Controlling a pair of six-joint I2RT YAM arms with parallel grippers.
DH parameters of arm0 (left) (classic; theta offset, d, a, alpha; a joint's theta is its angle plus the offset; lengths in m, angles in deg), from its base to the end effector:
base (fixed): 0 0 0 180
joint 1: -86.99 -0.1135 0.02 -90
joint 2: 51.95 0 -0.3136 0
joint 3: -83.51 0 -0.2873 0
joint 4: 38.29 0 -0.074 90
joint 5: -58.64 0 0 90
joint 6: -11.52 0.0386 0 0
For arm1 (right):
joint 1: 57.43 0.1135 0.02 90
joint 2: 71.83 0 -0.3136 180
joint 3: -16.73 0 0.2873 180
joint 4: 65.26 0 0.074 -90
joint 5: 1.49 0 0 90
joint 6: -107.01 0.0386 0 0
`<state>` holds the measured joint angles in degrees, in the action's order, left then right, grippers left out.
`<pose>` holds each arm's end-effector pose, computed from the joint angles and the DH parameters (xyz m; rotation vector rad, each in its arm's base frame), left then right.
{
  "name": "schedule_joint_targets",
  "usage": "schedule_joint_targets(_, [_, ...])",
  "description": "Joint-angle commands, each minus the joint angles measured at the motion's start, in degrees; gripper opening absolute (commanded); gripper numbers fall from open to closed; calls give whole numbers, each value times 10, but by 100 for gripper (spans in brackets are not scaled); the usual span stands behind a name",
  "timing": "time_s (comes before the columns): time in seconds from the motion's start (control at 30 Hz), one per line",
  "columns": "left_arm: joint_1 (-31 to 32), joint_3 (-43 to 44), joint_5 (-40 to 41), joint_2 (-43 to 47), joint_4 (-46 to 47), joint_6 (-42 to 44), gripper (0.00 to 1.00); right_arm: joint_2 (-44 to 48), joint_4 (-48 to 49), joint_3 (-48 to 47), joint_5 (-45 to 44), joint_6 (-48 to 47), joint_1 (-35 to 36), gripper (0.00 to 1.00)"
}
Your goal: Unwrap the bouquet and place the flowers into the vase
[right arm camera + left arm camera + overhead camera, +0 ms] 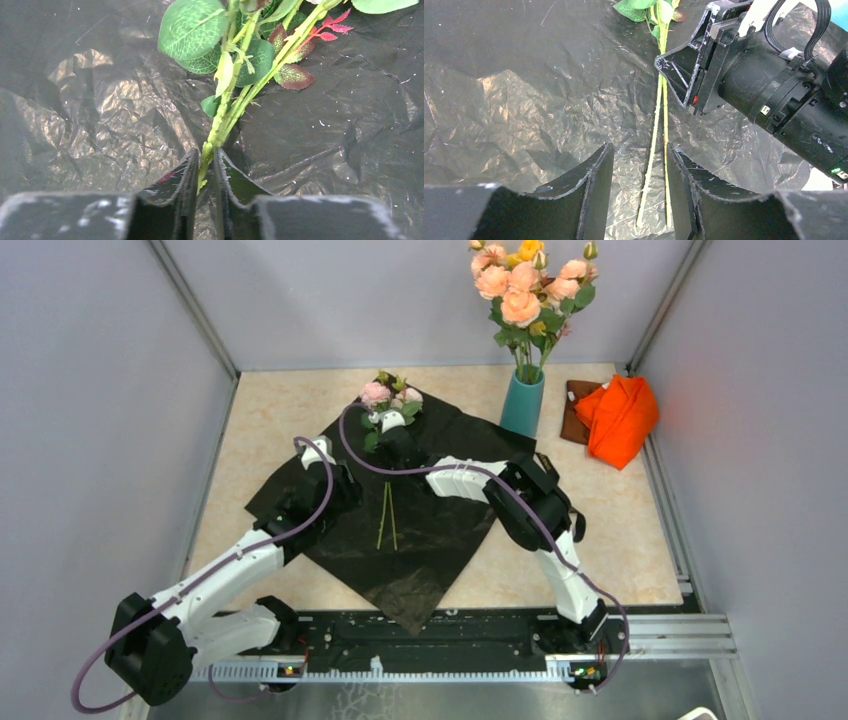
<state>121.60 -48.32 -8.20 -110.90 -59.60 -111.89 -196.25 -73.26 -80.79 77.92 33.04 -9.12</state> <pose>0.2006 -0.1200 0.2703 -0.2141 2.0832 -0.2905 0.3680 0.4025 0.1782 -0.5092 2.1422 0.4383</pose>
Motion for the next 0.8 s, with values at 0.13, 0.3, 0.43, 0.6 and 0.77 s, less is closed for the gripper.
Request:
schedule_joint_targets(0.13, [-3, -12, 5, 4, 4, 9, 50, 2, 7, -32, -10, -1, 6, 0])
schedule_joint_targets(0.3, [-3, -16, 1, -6, 15, 7, 50, 35, 13, -16, -7, -7, 6, 0])
schedule_joint_targets(0.43, [-3, -20, -12, -19, 30, 2, 50, 80, 17, 11, -11, -14, 6, 0])
schedule_joint_targets(0.6, [-3, -27, -25, -34, 59, -1, 50, 158, 31, 52, -21, -22, 6, 0])
schedule_joint_targets(0.77, [-9, -25, -42, -44, 116, -7, 49, 252, 48, 114, -11, -23, 7, 0])
